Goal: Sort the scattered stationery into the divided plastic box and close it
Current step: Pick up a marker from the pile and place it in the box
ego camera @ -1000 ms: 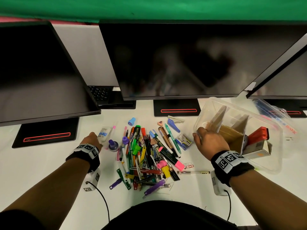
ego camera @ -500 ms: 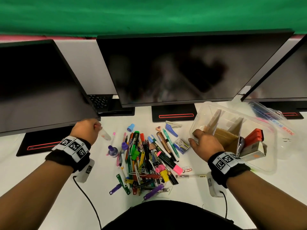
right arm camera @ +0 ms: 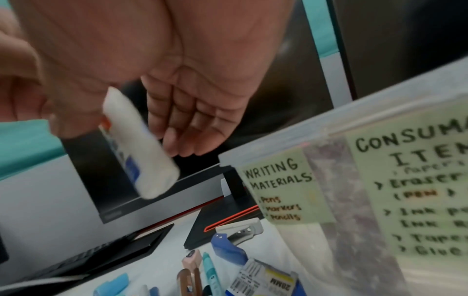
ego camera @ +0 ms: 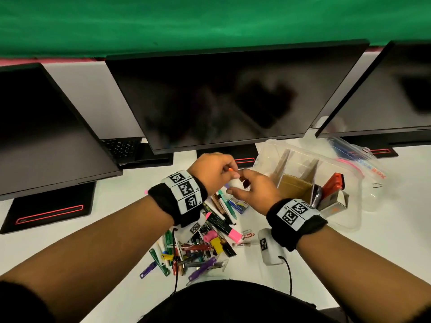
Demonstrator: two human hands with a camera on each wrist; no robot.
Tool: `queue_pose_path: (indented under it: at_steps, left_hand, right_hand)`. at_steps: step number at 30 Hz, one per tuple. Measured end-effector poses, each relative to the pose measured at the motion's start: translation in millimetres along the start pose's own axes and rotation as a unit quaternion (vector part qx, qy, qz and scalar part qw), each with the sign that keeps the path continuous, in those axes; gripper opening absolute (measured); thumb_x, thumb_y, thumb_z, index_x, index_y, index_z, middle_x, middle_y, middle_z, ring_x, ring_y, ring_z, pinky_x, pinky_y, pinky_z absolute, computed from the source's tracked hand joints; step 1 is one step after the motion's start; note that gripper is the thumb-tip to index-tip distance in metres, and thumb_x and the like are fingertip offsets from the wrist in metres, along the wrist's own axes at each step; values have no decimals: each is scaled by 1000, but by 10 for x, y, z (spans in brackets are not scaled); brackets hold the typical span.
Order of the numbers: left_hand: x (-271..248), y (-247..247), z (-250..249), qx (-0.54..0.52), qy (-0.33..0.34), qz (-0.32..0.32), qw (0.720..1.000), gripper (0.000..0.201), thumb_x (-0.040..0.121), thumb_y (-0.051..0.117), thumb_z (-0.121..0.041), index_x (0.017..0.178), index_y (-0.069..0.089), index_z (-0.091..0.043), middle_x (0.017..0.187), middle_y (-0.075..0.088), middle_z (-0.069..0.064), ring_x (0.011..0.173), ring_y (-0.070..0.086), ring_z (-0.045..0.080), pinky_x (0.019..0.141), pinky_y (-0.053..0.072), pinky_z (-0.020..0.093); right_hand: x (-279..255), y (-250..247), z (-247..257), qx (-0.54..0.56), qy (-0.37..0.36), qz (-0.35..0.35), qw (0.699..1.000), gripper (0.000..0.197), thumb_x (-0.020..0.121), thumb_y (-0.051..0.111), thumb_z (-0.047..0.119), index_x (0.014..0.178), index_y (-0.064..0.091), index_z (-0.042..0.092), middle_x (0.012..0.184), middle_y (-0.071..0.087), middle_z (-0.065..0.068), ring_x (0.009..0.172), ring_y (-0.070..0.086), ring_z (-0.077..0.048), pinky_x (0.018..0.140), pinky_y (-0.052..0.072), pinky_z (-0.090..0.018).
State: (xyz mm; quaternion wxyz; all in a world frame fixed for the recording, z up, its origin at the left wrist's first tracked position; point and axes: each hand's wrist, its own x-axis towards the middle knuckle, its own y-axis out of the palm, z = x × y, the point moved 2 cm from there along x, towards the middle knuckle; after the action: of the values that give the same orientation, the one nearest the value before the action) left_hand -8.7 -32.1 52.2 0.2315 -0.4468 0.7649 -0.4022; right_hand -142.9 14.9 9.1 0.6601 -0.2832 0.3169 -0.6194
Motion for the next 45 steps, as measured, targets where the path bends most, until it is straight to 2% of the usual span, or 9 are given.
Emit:
queue_pose_path:
  at_steps: [5,12,22,24,26,31,36,41,45]
  left_hand:
    - [124,166,-256,-86,38,17,995,19,86,63,-22,105,65,-19,88,58,-9,72,54,3,71,47,16]
    - [191,573,-281,153,153,189,958,32,96,45,-26,126,58,-24,134,55,-7,127,44,14,107,30,25]
    - [284,806,-275,204,154,217,942,35,96,45,-26,130,51,-28,130,55,-2,121,52,23,99,45,36]
    - [299,841,-279,218,156,225,937,34,96,45,-23,128,53,-27,126,55,0,117,53,24,96,47,39]
    - [309,867,-275,213,154,223,938,33,95,46,-20,126,55,-25,123,55,0,115,55,24,94,48,38]
    - [312,936,-206,195,152,201,948,36,91,51,-10,123,57,-27,121,56,-2,113,56,24,92,50,36]
    - [276,721,54,127,119,110,979,35,94,44,-10,124,57,-23,129,51,-3,125,41,17,105,32,26]
    - [106,293,730,156,-3,156,975,25,89,50,-15,108,64,-24,116,57,-1,112,54,17,92,41,24]
    - [-141,56,1208,230,-77,247,938,24,88,54,-17,108,67,-22,115,64,2,111,58,21,90,42,25]
  right_hand:
    - [-112,-243,-167,39,16,-69,997,25,89,59,29,108,57,14,77,59,7,68,54,-8,62,42,-19]
    - [-401,-974,-686,187,123,-329,917,19,92,55,20,108,48,28,105,61,-5,98,61,-22,88,52,-36]
    - [-574,-842,-1191,-84,334,-56,937,25,78,64,11,60,48,19,65,52,-3,77,54,-26,66,35,-26]
    - [-519,-821,-1211,-118,346,-23,930,5,78,64,13,79,60,9,76,60,-6,85,59,-28,68,39,-26]
    - [-463,-774,-1257,-165,348,29,923,34,81,62,17,112,60,5,97,65,-9,94,60,-26,75,45,-27]
    - [-399,-713,-1226,-272,312,112,904,35,95,39,20,123,55,7,122,62,-9,115,56,-27,91,41,-31]
    - [-343,-722,-1240,-302,289,144,897,29,92,44,20,109,64,9,108,66,-7,106,60,-26,93,45,-34]
    - [-320,-865,-1037,-168,252,-77,950,17,87,53,11,94,68,11,75,63,-5,61,57,-19,57,46,-22]
    - [-310,-538,-711,-141,34,-46,988,18,81,67,21,98,72,14,100,71,-8,97,63,-27,89,47,-29]
